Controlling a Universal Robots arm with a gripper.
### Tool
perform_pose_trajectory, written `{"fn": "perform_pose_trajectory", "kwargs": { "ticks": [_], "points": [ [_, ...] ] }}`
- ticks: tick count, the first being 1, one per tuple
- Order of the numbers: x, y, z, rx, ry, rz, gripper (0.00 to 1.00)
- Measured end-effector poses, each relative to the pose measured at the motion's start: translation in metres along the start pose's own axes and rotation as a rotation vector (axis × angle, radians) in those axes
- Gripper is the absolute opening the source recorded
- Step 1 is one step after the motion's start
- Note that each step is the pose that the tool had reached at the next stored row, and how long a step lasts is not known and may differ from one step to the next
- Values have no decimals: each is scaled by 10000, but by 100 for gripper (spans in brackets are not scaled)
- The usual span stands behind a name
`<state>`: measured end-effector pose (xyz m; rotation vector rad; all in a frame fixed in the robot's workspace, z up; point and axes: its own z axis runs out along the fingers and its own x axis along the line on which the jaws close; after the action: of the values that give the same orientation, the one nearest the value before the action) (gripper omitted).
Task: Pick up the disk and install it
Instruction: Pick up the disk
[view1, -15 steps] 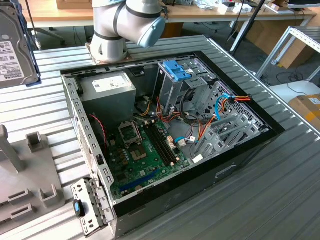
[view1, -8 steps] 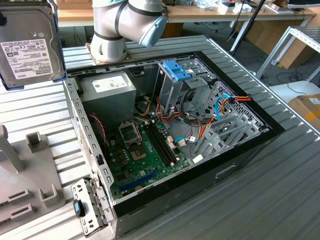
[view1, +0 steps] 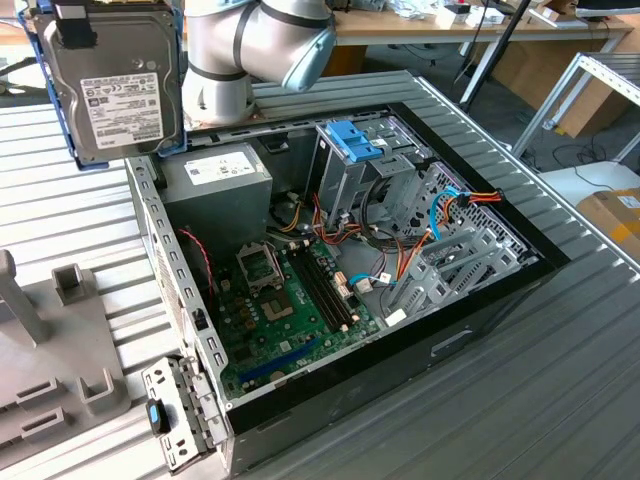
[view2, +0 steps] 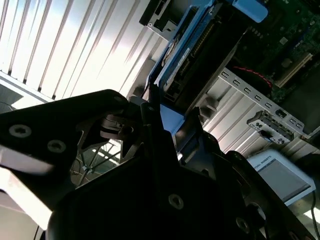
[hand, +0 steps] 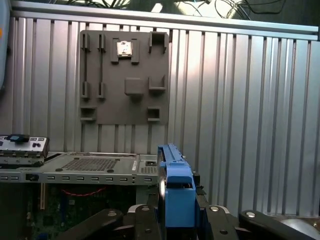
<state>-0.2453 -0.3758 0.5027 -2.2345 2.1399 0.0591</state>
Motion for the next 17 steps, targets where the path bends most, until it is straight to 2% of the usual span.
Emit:
{"fn": "perform_pose_trajectory", "kwargs": {
  "ticks": [2, 4, 5, 7, 9, 11, 12, 13, 14, 17],
  "points": [
    [4, -89, 1, 1, 0, 0, 36],
    [12, -282, 2, 0, 0, -2, 36],
    [15, -349, 2, 0, 0, -3, 36],
    [19, -442, 2, 0, 0, -4, 36],
    [25, -576, 3, -1, 0, -7, 36],
    [28, -656, 3, -1, 0, -8, 36],
    [32, -740, 4, 0, -1, -11, 36],
    [37, -853, 5, 0, -2, -12, 36],
    [39, -909, 5, 0, -1, -13, 36],
    [44, -1014, 5, -1, -1, -15, 36]
  ]
}}
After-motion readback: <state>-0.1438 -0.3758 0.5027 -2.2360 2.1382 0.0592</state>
